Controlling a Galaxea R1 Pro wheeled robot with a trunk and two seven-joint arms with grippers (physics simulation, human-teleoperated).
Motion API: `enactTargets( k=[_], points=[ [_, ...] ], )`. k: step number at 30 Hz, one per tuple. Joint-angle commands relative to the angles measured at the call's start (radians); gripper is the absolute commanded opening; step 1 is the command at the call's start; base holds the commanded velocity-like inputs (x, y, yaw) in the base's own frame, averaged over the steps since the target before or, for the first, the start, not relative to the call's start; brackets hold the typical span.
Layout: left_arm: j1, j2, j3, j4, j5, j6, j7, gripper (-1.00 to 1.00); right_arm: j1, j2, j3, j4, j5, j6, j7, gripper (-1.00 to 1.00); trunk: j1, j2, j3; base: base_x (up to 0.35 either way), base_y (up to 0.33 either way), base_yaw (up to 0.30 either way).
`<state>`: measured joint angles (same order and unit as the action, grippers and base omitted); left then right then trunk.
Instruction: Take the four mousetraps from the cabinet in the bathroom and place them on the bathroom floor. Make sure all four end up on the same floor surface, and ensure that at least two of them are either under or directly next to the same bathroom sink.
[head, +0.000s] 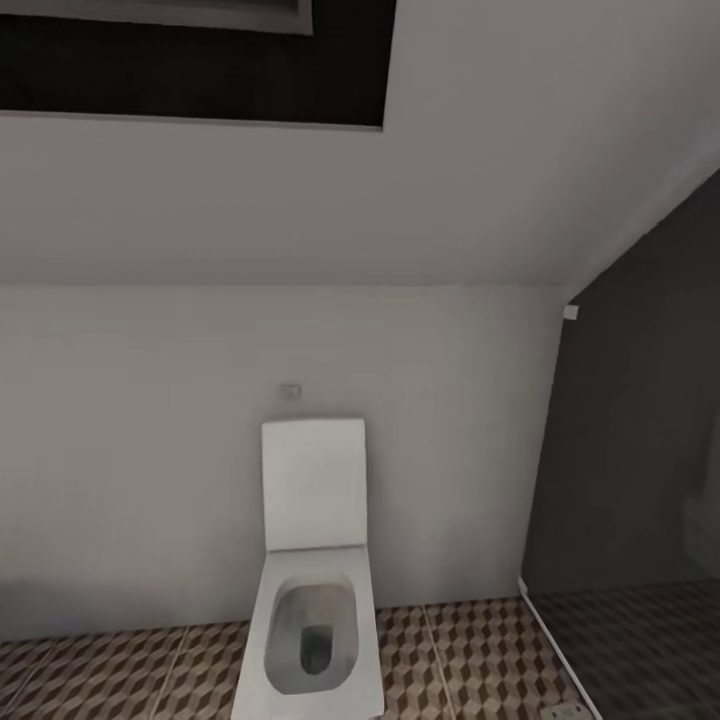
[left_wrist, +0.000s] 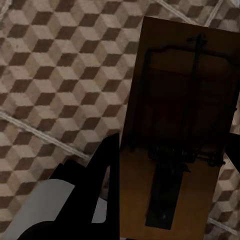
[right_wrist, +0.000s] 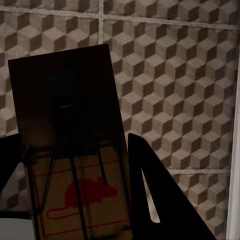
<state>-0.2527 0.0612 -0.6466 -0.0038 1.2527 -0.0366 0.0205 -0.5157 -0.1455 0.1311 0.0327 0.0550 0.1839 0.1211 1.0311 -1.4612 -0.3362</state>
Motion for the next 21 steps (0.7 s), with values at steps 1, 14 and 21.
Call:
enactTargets(
  k=[1,14,21],
  points=[
    [0.000,0.000,-0.008,-0.001,0.004,-0.002,0.007,-1.00,-0.001,0.000,0.005,0.001,0.002,0.002,0.005,-1.00,0.000,-0.001,-0.001,0.123,0.000,0.000],
    [0.000,0.000,-0.008,-0.001,0.004,-0.002,0.007,-1.00,-0.001,0.000,0.005,0.001,0.002,-0.004,0.004,-1.00,0.000,-0.001,-0.001,0.021,0.000,0.180],
    [0.000,0.000,-0.008,-0.001,0.004,-0.002,0.007,-1.00,-0.001,0.000,0.005,0.001,0.002,-0.004,0.004,-1.00,0.000,-0.001,-0.001,0.000,0.000,0.260]
  ],
)
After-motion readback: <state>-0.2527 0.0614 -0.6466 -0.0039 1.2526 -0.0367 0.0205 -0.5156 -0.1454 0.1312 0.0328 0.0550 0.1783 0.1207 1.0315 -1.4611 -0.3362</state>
